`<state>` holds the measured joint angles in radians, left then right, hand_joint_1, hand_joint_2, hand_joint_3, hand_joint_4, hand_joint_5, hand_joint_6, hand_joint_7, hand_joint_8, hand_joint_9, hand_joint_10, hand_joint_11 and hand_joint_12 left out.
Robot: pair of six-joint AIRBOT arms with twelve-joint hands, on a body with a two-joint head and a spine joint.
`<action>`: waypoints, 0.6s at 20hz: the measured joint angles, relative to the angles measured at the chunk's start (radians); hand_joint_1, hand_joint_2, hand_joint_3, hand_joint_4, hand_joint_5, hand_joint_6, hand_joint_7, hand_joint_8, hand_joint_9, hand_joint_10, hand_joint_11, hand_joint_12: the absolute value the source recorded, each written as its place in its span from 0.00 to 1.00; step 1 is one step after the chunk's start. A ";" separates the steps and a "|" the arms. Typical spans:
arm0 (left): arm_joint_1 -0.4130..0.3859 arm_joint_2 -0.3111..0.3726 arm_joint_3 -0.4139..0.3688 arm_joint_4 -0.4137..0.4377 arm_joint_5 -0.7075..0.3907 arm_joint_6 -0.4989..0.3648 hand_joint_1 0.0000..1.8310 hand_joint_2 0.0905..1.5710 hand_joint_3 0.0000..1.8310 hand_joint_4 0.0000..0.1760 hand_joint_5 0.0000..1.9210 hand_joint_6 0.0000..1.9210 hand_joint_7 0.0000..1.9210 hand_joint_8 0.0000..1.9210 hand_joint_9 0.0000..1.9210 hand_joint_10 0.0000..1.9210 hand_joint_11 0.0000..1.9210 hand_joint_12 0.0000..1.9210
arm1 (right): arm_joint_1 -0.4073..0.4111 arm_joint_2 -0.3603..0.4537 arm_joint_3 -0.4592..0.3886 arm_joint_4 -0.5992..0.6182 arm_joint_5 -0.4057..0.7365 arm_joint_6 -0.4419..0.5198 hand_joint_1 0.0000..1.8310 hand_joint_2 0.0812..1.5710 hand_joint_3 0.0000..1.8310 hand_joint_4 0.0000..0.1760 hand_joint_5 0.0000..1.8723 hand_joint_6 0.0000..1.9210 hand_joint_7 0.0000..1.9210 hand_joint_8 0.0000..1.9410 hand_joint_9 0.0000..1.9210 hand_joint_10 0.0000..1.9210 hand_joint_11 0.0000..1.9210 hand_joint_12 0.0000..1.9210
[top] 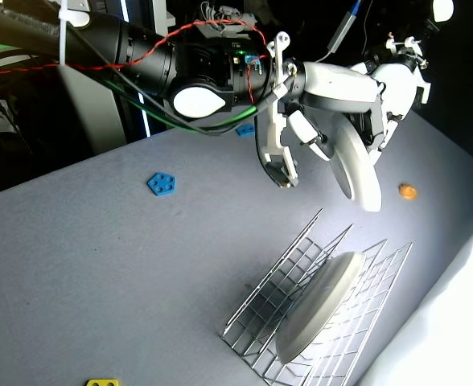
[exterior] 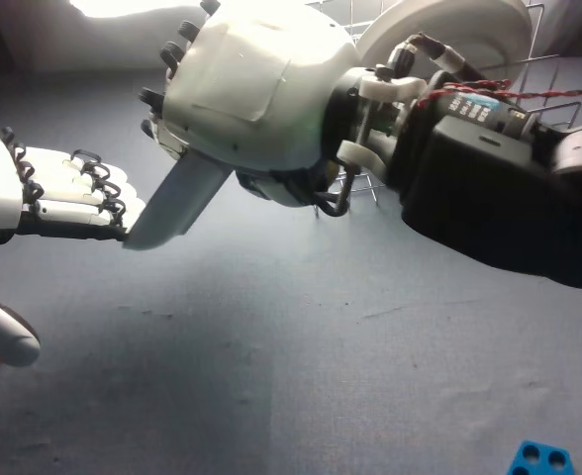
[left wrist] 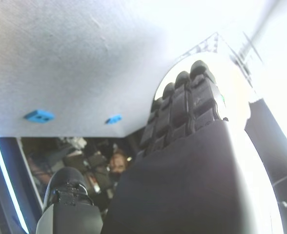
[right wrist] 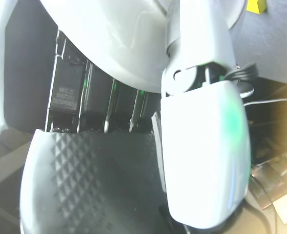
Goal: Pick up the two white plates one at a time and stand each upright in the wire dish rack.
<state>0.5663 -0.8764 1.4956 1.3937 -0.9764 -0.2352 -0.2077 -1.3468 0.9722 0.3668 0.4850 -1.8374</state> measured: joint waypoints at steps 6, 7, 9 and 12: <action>0.007 -0.001 0.000 -0.034 0.010 -0.006 0.00 0.60 0.00 0.00 0.00 0.00 0.00 0.00 0.00 0.00 0.00 0.00 | 0.010 0.000 -0.037 0.213 0.100 -0.170 0.76 0.65 0.00 0.00 0.58 0.40 0.56 0.40 0.56 0.49 0.55 0.50; 0.007 -0.002 0.001 -0.034 0.010 -0.006 0.00 0.59 0.00 0.00 0.00 0.00 0.00 0.00 0.00 0.00 0.00 0.00 | 0.010 0.000 -0.047 0.239 0.113 -0.196 0.76 0.65 0.00 0.00 0.59 0.38 0.55 0.41 0.57 0.49 0.55 0.50; 0.007 -0.006 0.006 -0.037 0.008 -0.007 0.00 0.60 0.00 0.00 0.00 0.00 0.00 0.00 0.00 0.00 0.00 0.00 | 0.010 -0.002 -0.066 0.290 0.148 -0.247 0.81 0.65 0.00 0.00 0.58 0.38 0.54 0.40 0.56 0.44 0.53 0.65; 0.011 -0.006 0.018 -0.047 0.003 -0.010 0.00 0.60 0.00 0.00 0.00 0.00 0.00 0.00 0.00 0.00 0.00 0.00 | 0.010 -0.003 -0.092 0.363 0.206 -0.302 0.81 0.66 0.00 0.00 0.56 0.44 0.52 0.39 0.53 0.47 0.50 0.70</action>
<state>0.5777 -0.8825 1.5139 1.3468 -0.9730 -0.2447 -0.1982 -1.3502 0.8803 0.7300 0.6910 -2.1391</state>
